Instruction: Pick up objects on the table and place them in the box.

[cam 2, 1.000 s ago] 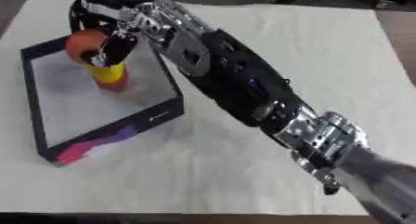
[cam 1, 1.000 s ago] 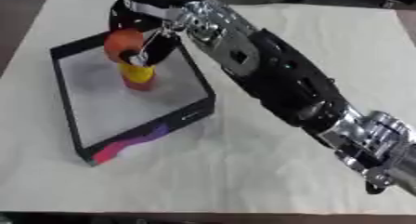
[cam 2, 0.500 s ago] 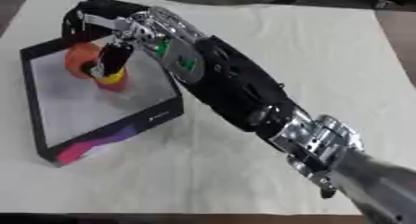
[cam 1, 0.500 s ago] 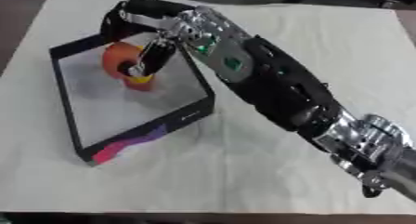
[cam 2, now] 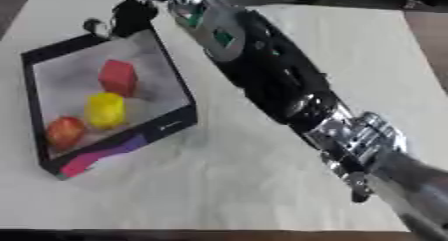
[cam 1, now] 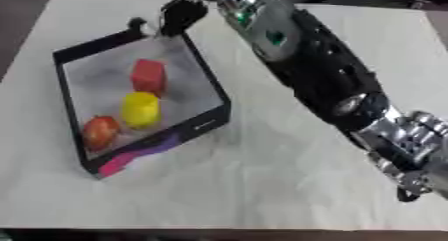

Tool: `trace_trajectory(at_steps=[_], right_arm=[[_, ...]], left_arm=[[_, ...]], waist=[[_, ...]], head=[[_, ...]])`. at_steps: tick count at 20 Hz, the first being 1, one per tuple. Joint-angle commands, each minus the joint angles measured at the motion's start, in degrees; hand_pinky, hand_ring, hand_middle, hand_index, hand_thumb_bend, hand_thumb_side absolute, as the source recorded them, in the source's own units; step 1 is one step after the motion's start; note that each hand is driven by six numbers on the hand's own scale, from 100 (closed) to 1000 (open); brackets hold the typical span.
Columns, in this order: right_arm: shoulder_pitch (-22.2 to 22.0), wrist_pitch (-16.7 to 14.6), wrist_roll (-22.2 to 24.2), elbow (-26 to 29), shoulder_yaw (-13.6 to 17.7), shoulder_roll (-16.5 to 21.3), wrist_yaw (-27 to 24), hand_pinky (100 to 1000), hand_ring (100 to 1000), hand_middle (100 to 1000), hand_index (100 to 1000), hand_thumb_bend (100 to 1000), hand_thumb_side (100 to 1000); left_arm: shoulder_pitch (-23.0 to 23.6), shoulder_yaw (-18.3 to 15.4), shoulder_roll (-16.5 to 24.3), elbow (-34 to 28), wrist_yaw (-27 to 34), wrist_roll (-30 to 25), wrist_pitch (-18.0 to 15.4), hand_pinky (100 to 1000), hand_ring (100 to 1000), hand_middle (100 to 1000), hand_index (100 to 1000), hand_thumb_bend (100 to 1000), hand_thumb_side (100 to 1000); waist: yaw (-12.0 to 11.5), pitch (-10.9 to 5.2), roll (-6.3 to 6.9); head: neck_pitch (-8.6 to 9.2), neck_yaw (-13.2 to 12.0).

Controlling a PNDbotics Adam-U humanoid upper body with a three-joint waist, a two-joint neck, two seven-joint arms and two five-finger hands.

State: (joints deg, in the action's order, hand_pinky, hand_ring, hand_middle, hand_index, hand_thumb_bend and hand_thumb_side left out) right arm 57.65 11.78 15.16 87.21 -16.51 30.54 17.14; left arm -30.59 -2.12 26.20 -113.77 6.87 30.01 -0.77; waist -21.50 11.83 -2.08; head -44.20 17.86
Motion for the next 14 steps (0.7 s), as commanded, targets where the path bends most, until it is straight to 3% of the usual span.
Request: trace_trajectory(at_steps=[1,2,7,12,13,14], right_arm=[[-0.76,2.05,-3.99,6.78,4.7,8.54,-8.52,884,809,744,832,138,134],[-2.2,2.69,-4.98,9.15,5.94,11.15,-10.86,884,810,745,830,100,139],[-12.35,5.25,-10.35,18.64,12.32,20.91,-18.3,888,807,730,818,125,160],[-23.43,6.29,-16.51,24.08,18.79,23.42,-25.3,893,804,719,819,142,209],[-25.56,6.46,-17.84,24.79,19.86,23.51,-26.19,894,805,723,819,100,109],[-27.68,6.71,-19.11,25.23,20.88,23.24,-26.82,897,805,719,819,155,210]], left_arm=[[0.14,-0.91,1.91,-0.82,-0.61,0.8,0.16,708,639,753,802,521,430],[0.41,-0.96,2.04,-0.82,-0.69,0.89,0.35,708,638,753,802,521,431],[2.55,-1.86,2.07,-0.82,-1.16,1.84,1.28,704,630,751,801,519,444],[4.88,-2.56,1.65,-0.82,-1.32,3.09,2.07,700,623,750,799,516,452],[5.15,-2.66,1.57,-0.82,-1.3,3.27,2.14,699,622,750,799,501,405],[5.45,-2.8,1.42,-0.82,-1.27,3.47,2.27,699,621,749,798,514,453]], waist=[[0.54,-1.71,-0.55],[0.9,-1.7,-0.59],[2.43,-1.39,-0.21],[3.62,-0.61,0.4],[3.83,-0.52,0.47],[4.16,-0.44,0.53]], head=[[0.08,-1.47],[0.08,-1.97],[0.08,-4.98],[0.08,-6.72],[0.08,-6.97],[0.08,-7.36]])
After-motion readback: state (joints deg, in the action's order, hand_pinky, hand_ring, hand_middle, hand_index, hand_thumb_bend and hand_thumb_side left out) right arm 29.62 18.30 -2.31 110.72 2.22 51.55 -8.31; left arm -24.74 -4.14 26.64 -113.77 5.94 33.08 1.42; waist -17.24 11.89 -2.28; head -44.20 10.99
